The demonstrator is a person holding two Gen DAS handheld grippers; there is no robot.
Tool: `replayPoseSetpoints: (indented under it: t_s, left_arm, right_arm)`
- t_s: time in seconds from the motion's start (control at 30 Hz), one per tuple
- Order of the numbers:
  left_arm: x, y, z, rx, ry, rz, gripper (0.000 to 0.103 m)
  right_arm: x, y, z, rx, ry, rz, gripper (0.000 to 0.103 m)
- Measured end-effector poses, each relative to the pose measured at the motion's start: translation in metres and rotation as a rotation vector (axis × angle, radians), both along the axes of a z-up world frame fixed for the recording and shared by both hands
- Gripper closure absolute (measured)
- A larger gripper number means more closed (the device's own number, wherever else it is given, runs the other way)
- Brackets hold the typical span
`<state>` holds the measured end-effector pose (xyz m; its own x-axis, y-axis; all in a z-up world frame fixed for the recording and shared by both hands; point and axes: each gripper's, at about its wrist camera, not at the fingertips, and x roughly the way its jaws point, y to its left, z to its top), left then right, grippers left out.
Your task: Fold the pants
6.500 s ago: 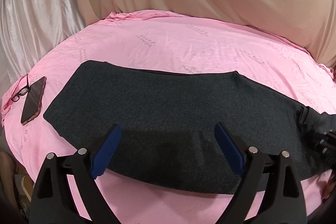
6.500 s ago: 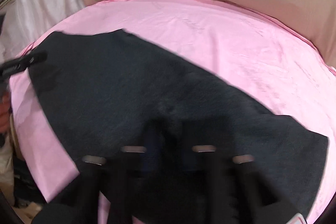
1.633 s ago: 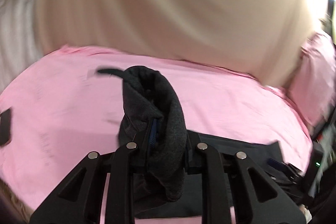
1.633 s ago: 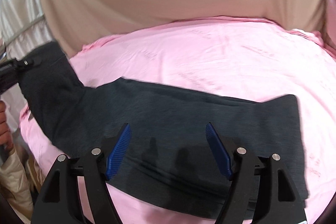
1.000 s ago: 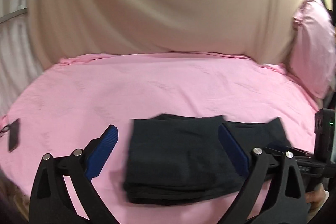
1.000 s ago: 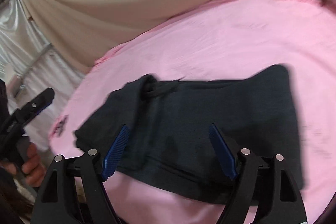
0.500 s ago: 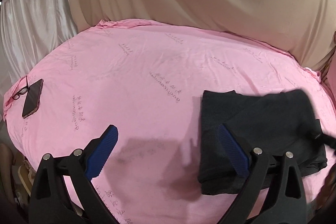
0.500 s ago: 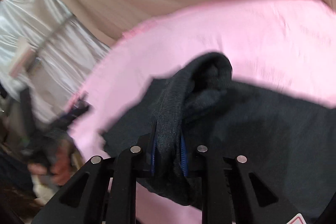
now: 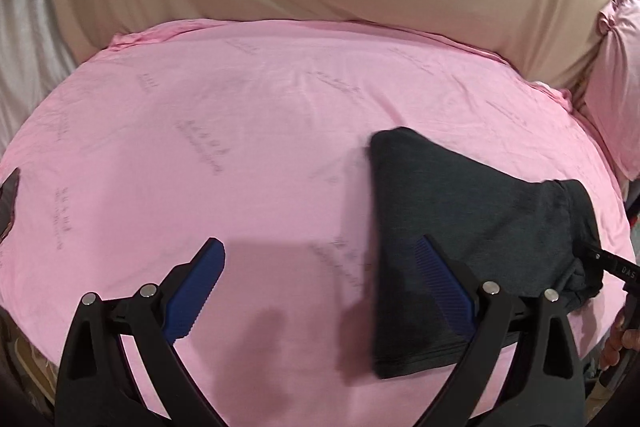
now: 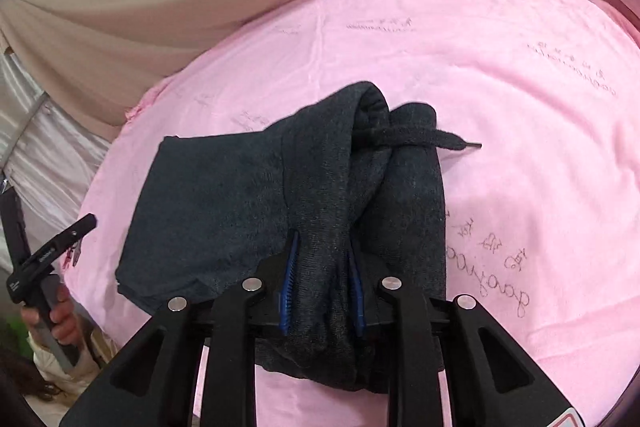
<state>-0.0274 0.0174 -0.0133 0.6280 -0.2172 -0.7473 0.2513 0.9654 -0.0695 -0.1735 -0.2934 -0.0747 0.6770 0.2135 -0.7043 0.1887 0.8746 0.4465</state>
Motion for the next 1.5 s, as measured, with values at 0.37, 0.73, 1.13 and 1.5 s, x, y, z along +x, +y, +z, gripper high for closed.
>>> replayPoseSetpoints:
  t_s: [0.37,0.73,1.13,1.5]
  left_arm:
    - [0.009,-0.033,-0.024,0.008,0.091,-0.033,0.009]
    - [0.001,-0.050,-0.042,0.066,0.116,-0.077,0.009]
    - [-0.007,-0.056,-0.042,0.066,0.121,-0.099,0.008]
    - [0.004,-0.047,-0.039,-0.018,0.161,-0.084,0.005]
  right_arm:
    - [-0.022,-0.007,0.022,-0.007,-0.055,0.085,0.083]
    - [-0.066,-0.024,0.034,-0.065,-0.079,0.030,0.067]
    - [-0.081,-0.017,0.067,-0.114,-0.135,0.070,0.097]
    - [-0.086,-0.054,0.056,-0.045,-0.109,-0.083,0.056]
